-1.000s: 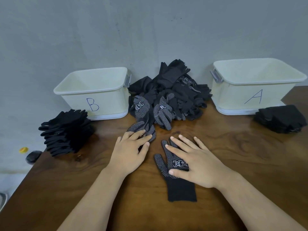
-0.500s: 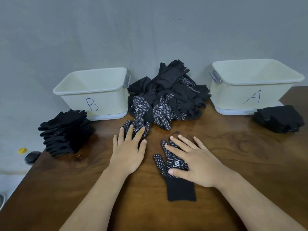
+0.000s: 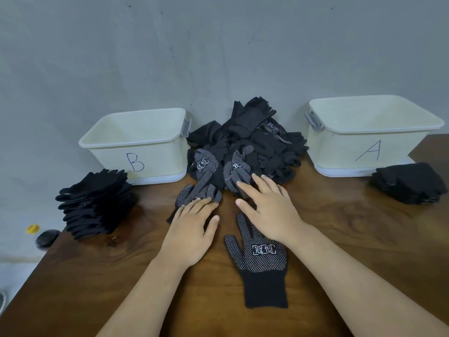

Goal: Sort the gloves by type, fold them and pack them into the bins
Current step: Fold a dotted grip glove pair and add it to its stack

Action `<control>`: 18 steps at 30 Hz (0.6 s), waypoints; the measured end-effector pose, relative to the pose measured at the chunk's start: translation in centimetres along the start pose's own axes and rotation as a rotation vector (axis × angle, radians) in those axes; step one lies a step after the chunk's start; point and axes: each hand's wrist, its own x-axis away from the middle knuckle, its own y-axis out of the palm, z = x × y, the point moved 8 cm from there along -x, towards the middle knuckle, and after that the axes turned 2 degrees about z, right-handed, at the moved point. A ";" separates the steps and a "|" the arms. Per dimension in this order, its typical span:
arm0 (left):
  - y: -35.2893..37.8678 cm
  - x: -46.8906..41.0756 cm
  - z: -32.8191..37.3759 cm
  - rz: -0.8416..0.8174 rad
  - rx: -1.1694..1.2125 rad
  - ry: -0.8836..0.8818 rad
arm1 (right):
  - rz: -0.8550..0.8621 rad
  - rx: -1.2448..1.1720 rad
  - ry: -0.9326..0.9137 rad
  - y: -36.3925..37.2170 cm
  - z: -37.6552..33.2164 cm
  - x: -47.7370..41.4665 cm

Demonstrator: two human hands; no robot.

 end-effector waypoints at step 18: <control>-0.1 -0.3 -0.3 0.004 0.014 -0.001 | 0.242 -0.397 0.237 -2.9 8.5 4.0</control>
